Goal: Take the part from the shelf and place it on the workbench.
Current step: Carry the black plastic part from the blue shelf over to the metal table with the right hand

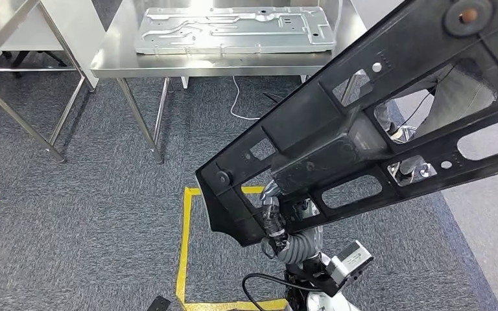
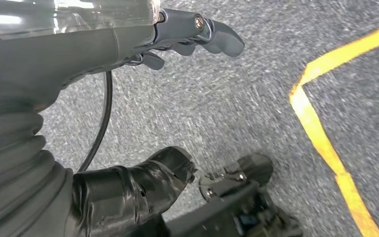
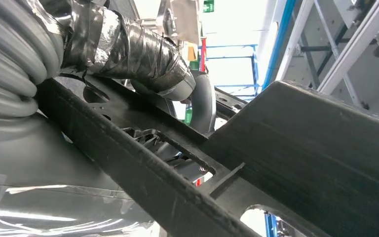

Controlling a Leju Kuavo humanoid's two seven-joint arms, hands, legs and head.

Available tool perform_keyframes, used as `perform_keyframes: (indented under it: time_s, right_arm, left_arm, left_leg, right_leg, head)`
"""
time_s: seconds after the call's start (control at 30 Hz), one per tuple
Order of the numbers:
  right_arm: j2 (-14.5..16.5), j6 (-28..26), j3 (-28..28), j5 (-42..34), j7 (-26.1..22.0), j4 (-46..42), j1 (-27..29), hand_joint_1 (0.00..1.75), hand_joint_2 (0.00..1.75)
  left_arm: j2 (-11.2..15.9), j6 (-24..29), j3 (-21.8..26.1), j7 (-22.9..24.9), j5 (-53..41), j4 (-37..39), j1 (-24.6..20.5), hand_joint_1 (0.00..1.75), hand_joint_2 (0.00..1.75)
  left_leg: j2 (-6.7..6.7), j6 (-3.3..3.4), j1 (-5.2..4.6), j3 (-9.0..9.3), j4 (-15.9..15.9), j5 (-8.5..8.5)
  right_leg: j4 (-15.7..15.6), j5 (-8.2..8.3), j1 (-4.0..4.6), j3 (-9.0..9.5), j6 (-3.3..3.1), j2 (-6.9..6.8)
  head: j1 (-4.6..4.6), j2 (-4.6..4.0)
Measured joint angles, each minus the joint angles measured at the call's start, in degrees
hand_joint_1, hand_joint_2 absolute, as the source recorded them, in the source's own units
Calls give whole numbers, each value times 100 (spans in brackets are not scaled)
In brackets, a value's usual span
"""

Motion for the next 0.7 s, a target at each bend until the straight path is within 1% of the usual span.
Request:
perform_keyframes:
  time_s: [0.03, 0.07, 0.1, 0.13, 0.17, 0.2, 0.23, 0.27, 0.3, 0.33, 0.37, 0.4, 0.47, 0.5, 0.53, 0.57, 0.63, 0.67, 0.7]
  right_arm:
    - [-1, 0, 0, 0, 0, -2, -1, 175, 175]
    - [-1, 0, 0, 0, 0, -2, 1, 175, 175]
    - [-1, 0, 0, 0, 0, -2, 5, 175, 175]
    - [-2, 0, 0, 0, 0, 1, 12, 175, 175]
    - [-2, 0, 0, 0, 0, 5, 19, 175, 175]
    - [-2, 1, 0, 0, 0, 8, 23, 175, 175]
    - [-2, 2, 0, 0, 0, 10, 24, 175, 175]
    - [-2, 4, 0, 0, 0, 11, 23, 175, 175]
    - [-2, 7, 0, -1, 0, 11, 20, 175, 175]
    - [-2, 10, 0, -2, 0, 10, 18, 175, 175]
    - [-2, 13, 0, -3, 0, 11, 17, 175, 175]
    - [-2, 14, 0, -7, 0, 11, 17, 175, 175]
    - [-1, 15, 0, -14, 0, 11, 16, 175, 175]
    - [-1, 15, 0, -18, 0, 10, 11, 175, 175]
    - [1, 16, 0, -19, 0, 10, 6, 175, 175]
    - [2, 20, 0, -20, 0, 10, 3, 175, 175]
    - [2, 30, 0, -23, 1, 11, 2, 175, 175]
    - [1, 34, 0, -25, 2, 12, 3, 175, 175]
    - [1, 36, 0, -26, 2, 12, 4, 175, 175]
  left_arm:
    - [-1, 0, 0, -1, 0, 0, -5, 0, 175]
    - [-1, -2, 0, -1, 0, 0, -9, 0, 175]
    - [-2, -4, 0, -1, 0, 0, -12, 0, 175]
    - [-3, -7, 0, -1, 0, 0, -10, 0, 175]
    - [-4, -9, 0, -1, 0, 0, -4, 0, 175]
    - [-5, -11, 0, -1, 0, 0, 1, 0, 175]
    - [-7, -13, 0, -1, -1, 0, 2, 0, 175]
    - [-9, -16, 0, -1, -2, 0, 1, 0, 175]
    - [-11, -19, 0, -1, -4, 0, -2, 0, 175]
    - [-13, -22, 0, -1, -5, 0, -6, 0, 175]
    - [-13, -23, 0, 1, -7, 0, -7, 0, 175]
    - [-13, -25, 0, 2, -7, 0, -7, 0, 175]
    - [-13, -25, 0, 3, -5, 0, -7, 0, 175]
    - [-12, -25, 0, 3, -4, 0, -8, 0, 175]
    - [-11, -25, 0, 3, -3, 0, -11, 0, 175]
    - [-11, -25, 0, 3, -2, 0, -12, 0, 175]
    - [-13, -25, 0, 3, -1, 0, -4, 0, 175]
    - [-14, -25, 0, 3, -1, 0, 4, 0, 175]
    - [-15, -25, 0, 3, 0, 0, 11, 0, 175]
  left_leg:
    - [0, 39, 13, 21, -31, 10]
    - [0, 70, 15, 34, -44, 11]
    - [-1, 95, 11, 36, -44, 5]
    - [-4, 109, 8, 36, -38, -2]
    - [-9, 113, 5, 39, -31, -11]
    - [-17, 112, 4, 44, -21, -23]
    - [-29, 103, 5, 53, -5, -38]
    - [-42, 88, 6, 61, 16, -60]
    - [-55, 65, -4, 60, 44, -85]
    - [-67, 38, -15, 52, 70, -106]
    - [-74, 9, -25, 40, 87, -119]
    - [-77, -20, -35, 30, 90, -120]
    - [-73, -78, -28, 31, 86, -129]
    - [-62, -111, -23, 10, 147, -172]
    - [-48, -143, -16, -63, 314, -269]
    - [-32, -173, -6, -198, 593, -412]
    - [-13, -218, 10, -586, 1329, -711]
    - [-10, -229, 18, -736, 1583, -763]
    - [-8, -231, 22, -794, 1643, -706]
  right_leg:
    - [189, -115, 1, -85, 22, 7]
    - [490, -272, -4, -231, 37, 18]
    - [865, -446, -1, -423, 50, 25]
    - [1213, -569, -1, -612, 62, 31]
    - [1422, -594, -3, -739, 71, 33]
    - [1433, -509, -5, -773, 74, 35]
    - [1224, -325, -9, -696, 72, 35]
    - [859, -100, -11, -537, 63, 37]
    - [498, 51, -7, -374, 46, 45]
    - [220, 142, -3, -246, 20, 53]
    - [60, 166, 2, -177, -8, 61]
    - [21, 140, 12, -164, -39, 66]
    - [-15, 154, 4, -149, -107, 64]
    - [-33, 156, -5, -129, -143, 59]
    - [-53, 157, -16, -106, -176, 52]
    - [-64, 151, -21, -86, -202, 42]
    - [-66, 131, -12, -68, -239, 29]
    - [-65, 122, -7, -59, -246, 28]
    - [-64, 111, -3, -45, -248, 30]
  head:
    - [2, 0]
    - [4, 0]
    - [3, 0]
    - [3, 0]
    - [2, 0]
    - [2, 0]
    - [3, 0]
    - [4, 0]
    - [4, -1]
    - [3, -1]
    - [0, -1]
    - [-2, -1]
    - [-2, 0]
    - [-9, 0]
    - [-20, -1]
    - [-31, -1]
    - [-44, -1]
    - [-44, 0]
    - [-45, 0]
